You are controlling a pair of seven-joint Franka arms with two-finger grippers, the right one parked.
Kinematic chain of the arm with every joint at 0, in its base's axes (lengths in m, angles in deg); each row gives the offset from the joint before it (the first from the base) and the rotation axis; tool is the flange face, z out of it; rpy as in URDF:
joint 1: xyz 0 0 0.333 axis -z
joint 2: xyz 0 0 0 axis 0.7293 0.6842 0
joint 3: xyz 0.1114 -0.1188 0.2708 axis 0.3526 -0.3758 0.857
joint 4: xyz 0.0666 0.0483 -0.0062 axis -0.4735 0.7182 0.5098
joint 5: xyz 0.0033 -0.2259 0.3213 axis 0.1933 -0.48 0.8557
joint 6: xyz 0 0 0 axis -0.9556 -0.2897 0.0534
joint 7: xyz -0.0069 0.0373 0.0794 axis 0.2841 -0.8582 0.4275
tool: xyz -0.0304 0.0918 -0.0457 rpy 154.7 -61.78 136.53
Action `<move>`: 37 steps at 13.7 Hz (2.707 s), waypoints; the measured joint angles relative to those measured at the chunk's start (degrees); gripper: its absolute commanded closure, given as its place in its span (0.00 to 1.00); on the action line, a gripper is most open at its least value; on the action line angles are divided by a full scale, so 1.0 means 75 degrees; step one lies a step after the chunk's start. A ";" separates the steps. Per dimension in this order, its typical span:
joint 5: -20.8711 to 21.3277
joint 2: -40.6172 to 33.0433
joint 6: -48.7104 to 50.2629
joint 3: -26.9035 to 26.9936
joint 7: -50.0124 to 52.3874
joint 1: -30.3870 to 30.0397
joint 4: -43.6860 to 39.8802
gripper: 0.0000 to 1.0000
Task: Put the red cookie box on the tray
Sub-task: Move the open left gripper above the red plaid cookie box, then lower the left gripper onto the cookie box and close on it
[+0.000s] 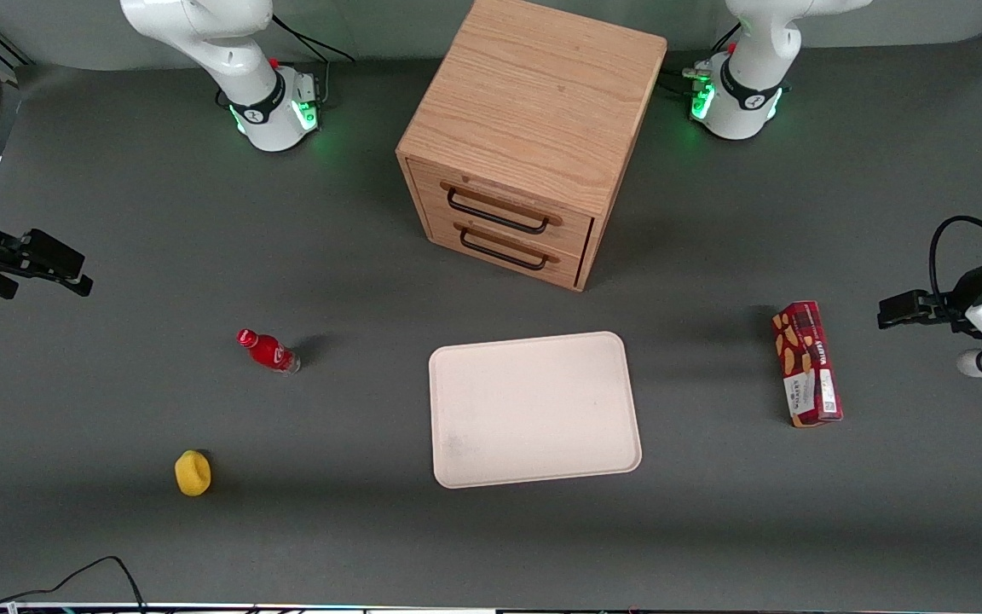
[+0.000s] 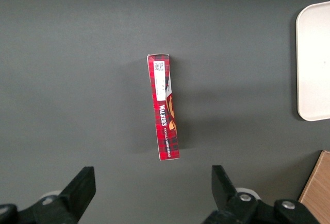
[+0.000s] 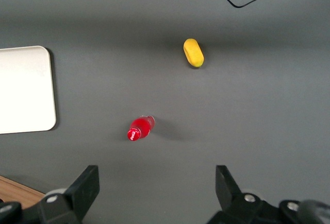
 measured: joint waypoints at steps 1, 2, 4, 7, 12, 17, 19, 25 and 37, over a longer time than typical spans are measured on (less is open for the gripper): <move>0.0000 0.0001 0.0003 -0.0007 -0.0018 0.0000 0.0000 0.00; 0.0000 0.0001 0.0010 -0.0010 -0.0030 0.0000 0.0000 0.00; -0.0001 0.0001 0.0015 -0.0022 -0.0047 0.0002 0.0000 0.00; -0.0003 0.0001 0.0002 -0.0050 -0.0053 0.0030 -0.0005 0.00; -0.0003 0.0095 -0.0005 -0.0040 -0.0503 0.0007 0.0003 0.00; -0.0003 0.0250 -0.0005 -0.0035 -0.0563 -0.0001 0.0012 0.00; -0.0003 0.0286 0.0006 -0.0037 -0.0548 0.0004 0.0037 0.00; -0.0003 0.0520 -0.0006 -0.0012 -0.0485 -0.0030 0.0058 0.00; -0.0040 0.1120 -0.3696 0.0008 0.1146 -0.0148 0.2629 0.08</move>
